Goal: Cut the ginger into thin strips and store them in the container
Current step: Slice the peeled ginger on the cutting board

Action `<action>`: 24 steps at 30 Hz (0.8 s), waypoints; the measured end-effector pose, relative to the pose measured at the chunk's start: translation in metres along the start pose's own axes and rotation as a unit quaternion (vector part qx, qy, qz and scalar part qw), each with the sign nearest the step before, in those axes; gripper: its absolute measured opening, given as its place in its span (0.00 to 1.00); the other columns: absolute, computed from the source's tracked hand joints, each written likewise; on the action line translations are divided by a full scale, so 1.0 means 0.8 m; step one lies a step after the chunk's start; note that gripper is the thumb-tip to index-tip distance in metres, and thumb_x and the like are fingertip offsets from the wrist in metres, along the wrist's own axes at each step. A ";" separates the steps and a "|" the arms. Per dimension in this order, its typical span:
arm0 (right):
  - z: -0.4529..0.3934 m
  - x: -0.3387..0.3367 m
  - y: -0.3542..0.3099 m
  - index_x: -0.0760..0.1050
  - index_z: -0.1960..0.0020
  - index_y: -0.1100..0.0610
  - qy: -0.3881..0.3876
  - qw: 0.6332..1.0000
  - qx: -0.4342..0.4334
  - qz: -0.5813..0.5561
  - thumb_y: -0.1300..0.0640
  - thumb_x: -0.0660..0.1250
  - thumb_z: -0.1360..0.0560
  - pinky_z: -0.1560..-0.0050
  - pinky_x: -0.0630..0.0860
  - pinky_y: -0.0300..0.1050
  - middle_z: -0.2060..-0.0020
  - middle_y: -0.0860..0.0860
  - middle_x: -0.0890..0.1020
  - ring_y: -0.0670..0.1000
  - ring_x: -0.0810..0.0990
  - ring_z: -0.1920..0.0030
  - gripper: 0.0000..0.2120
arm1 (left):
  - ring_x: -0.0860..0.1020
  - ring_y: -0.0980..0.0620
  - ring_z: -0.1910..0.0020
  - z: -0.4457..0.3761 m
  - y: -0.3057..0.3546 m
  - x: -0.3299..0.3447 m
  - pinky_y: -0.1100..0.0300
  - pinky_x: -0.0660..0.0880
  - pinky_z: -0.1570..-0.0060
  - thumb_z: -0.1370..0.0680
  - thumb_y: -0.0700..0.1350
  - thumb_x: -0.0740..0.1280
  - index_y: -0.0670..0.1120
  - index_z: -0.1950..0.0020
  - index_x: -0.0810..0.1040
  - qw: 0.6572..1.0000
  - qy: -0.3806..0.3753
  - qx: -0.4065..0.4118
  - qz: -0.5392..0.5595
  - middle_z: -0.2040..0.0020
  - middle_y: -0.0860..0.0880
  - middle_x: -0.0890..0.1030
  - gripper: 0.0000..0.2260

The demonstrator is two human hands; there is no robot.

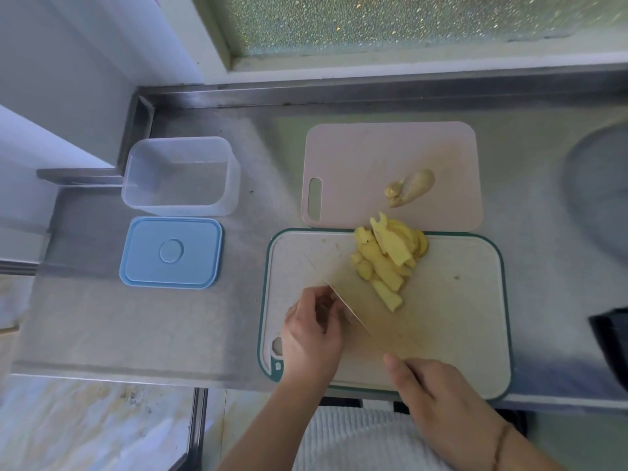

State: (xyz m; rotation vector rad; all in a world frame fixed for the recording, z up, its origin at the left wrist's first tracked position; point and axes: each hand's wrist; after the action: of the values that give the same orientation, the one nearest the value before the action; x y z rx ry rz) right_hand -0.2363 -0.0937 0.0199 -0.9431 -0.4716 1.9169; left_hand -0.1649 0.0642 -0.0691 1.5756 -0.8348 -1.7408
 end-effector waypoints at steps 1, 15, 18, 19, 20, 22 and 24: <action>0.000 0.002 0.000 0.65 0.71 0.54 0.006 1.000 -0.003 0.000 0.29 0.47 0.32 0.68 0.66 0.37 0.77 0.44 0.73 0.44 0.70 0.72 0.30 | 0.80 0.56 0.62 0.000 0.000 0.000 0.48 0.79 0.62 0.25 0.44 0.68 0.52 0.51 0.78 1.000 0.002 0.000 -0.003 0.61 0.61 0.80 0.05; 0.000 0.005 -0.004 0.67 0.70 0.55 0.026 1.000 -0.001 0.007 0.28 0.45 0.32 0.66 0.69 0.41 0.77 0.51 0.73 0.47 0.73 0.71 0.31 | 0.76 0.55 0.65 0.002 0.004 0.004 0.51 0.77 0.65 0.25 0.39 0.67 0.56 0.53 0.75 0.999 0.021 0.038 0.010 0.64 0.62 0.77 0.11; 0.002 0.004 -0.006 0.67 0.70 0.54 0.020 1.000 0.001 0.007 0.28 0.45 0.32 0.66 0.69 0.41 0.76 0.50 0.73 0.46 0.72 0.72 0.31 | 0.75 0.55 0.65 0.003 0.004 0.006 0.51 0.77 0.64 0.26 0.38 0.65 0.60 0.54 0.72 0.999 0.023 0.040 0.004 0.64 0.63 0.76 0.15; 0.002 0.004 -0.007 0.66 0.70 0.55 0.018 1.000 0.002 0.006 0.29 0.44 0.32 0.66 0.69 0.41 0.76 0.50 0.72 0.46 0.71 0.72 0.31 | 0.75 0.54 0.65 0.003 0.005 0.007 0.49 0.76 0.64 0.26 0.37 0.65 0.59 0.55 0.71 0.999 0.025 0.041 0.002 0.65 0.63 0.75 0.15; 0.003 0.004 -0.007 0.66 0.70 0.55 0.017 1.000 0.002 0.005 0.29 0.45 0.32 0.66 0.69 0.41 0.76 0.50 0.72 0.46 0.71 0.72 0.31 | 0.75 0.53 0.66 0.004 0.005 0.008 0.48 0.76 0.65 0.27 0.37 0.64 0.58 0.55 0.71 0.999 0.028 0.042 0.000 0.65 0.63 0.74 0.14; 0.005 0.004 -0.007 0.66 0.70 0.55 0.017 1.000 0.003 0.002 0.29 0.45 0.32 0.67 0.68 0.41 0.77 0.50 0.71 0.46 0.70 0.73 0.31 | 0.75 0.51 0.66 0.005 0.006 0.011 0.46 0.77 0.64 0.27 0.38 0.64 0.56 0.55 0.72 0.999 0.036 0.037 -0.002 0.64 0.62 0.74 0.11; 0.005 0.003 -0.006 0.65 0.71 0.55 0.015 1.000 0.003 0.004 0.29 0.45 0.31 0.67 0.67 0.41 0.77 0.50 0.71 0.46 0.70 0.73 0.30 | 0.76 0.50 0.65 0.006 0.007 0.013 0.45 0.77 0.63 0.27 0.41 0.63 0.55 0.54 0.71 0.999 0.040 0.030 -0.002 0.63 0.62 0.74 0.09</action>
State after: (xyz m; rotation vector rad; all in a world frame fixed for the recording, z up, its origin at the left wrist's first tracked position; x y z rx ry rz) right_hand -0.2376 -0.0888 0.0247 -0.9707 -0.4452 1.9080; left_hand -0.1702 0.0522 -0.0703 1.6754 -0.8513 -1.6577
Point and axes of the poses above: each hand's wrist, its own z-axis away from the middle knuckle, its own x-axis out of the palm, y = z × x
